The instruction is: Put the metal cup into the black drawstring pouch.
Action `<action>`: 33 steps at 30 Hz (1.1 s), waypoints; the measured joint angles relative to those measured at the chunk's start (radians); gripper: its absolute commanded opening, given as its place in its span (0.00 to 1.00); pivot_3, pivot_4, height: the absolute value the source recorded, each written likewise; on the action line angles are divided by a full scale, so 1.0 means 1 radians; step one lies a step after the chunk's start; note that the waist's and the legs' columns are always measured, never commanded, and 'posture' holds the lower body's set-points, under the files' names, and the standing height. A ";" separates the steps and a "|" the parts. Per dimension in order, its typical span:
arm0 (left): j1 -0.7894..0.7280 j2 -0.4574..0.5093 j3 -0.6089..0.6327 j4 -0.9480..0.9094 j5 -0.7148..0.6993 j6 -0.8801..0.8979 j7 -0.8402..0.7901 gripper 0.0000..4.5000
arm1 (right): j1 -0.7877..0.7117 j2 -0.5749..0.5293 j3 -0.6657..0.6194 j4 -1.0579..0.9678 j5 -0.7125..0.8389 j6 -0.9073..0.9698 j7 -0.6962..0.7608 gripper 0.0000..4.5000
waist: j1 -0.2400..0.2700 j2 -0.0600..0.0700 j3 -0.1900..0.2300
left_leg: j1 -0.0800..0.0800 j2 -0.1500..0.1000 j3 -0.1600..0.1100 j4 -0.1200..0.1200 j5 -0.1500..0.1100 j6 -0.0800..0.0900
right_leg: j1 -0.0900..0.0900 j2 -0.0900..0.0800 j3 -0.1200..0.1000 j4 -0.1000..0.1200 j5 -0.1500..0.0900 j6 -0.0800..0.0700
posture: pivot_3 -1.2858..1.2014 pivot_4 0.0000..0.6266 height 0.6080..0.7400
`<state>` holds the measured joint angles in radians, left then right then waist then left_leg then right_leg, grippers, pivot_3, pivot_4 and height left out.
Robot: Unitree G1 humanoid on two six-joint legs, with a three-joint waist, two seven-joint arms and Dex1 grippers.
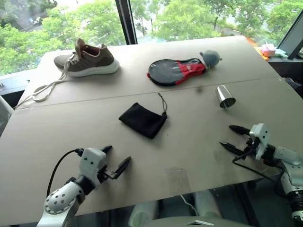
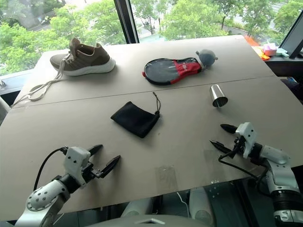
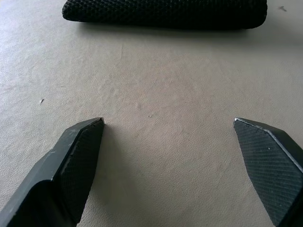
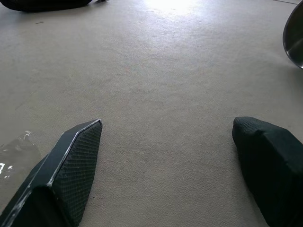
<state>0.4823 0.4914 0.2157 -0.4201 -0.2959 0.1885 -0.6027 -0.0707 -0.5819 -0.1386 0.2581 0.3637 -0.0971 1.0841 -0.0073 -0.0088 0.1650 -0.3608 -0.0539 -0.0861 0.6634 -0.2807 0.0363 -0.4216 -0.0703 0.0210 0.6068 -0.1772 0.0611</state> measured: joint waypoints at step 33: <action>-0.313 -0.172 -0.433 -0.209 0.372 0.290 0.391 1.00 | 0.081 0.020 0.006 -0.210 0.251 0.098 0.264 0.99 | 0.015 -0.001 0.001 | -0.001 -0.001 -0.002 0.001 0.000 0.000 | 0.001 0.001 -0.002 0.000 0.002 0.003 | 0.52 0.24 1.00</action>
<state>0.1691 0.3189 -0.2175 -0.6296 0.0762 0.4783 -0.2113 0.0099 -0.5616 -0.1330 0.0486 0.6149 0.0009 1.3480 0.0074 -0.0096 0.1658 -0.3614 -0.0545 -0.0877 0.6643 -0.2807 0.0363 -0.4210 -0.0697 0.0194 0.6067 -0.1752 0.0643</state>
